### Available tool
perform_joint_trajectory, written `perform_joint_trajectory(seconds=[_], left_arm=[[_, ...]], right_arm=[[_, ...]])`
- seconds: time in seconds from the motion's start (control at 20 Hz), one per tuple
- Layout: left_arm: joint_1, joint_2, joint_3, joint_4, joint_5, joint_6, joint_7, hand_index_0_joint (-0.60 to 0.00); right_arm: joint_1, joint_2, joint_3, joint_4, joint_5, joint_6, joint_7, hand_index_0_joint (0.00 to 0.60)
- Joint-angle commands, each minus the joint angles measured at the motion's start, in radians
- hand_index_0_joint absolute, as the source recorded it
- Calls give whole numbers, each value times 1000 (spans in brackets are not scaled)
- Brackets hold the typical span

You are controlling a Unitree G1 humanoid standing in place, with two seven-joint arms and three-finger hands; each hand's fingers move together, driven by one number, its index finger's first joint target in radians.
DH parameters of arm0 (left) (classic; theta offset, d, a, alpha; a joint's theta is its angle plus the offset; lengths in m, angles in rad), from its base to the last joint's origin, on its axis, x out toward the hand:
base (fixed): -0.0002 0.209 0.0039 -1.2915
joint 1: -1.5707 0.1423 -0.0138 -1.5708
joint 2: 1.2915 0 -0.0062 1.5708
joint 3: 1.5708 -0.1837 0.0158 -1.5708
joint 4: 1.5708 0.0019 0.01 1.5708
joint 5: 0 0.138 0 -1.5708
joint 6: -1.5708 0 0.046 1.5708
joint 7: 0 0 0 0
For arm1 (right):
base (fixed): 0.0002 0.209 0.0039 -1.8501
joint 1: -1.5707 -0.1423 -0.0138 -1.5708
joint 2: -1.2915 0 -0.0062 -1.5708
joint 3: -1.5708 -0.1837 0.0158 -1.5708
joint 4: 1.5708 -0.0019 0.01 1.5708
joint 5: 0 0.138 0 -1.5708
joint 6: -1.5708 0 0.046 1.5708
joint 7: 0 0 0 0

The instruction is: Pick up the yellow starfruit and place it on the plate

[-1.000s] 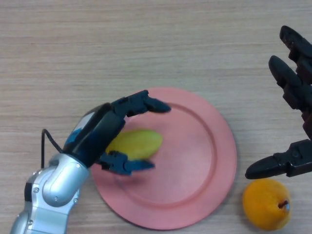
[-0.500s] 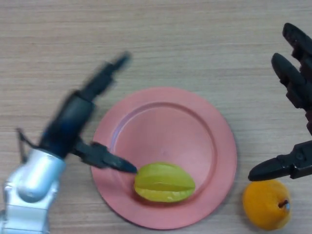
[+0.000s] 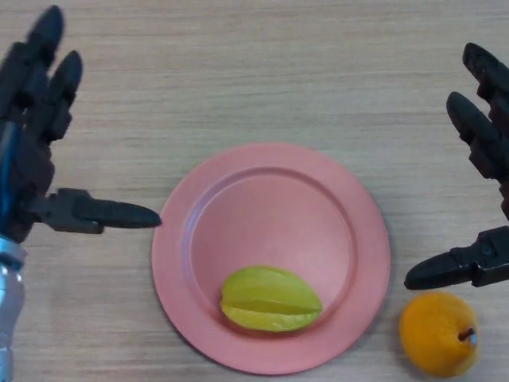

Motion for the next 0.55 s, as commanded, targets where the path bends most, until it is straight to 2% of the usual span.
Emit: perform_joint_trajectory(seconds=[0.05,0.2,0.55], left_arm=[[-32,51,63,-67,-85,-9,10,0],[-36,51,60,-71,-94,-10,24,0],[-12,46,64,-90,-79,-3,1,0]], right_arm=[[-45,-31,-21,-44,25,-96,-12,0],[-61,-33,-14,-32,25,-102,-8,0],[-59,-35,-20,-17,32,-137,-7,0]])
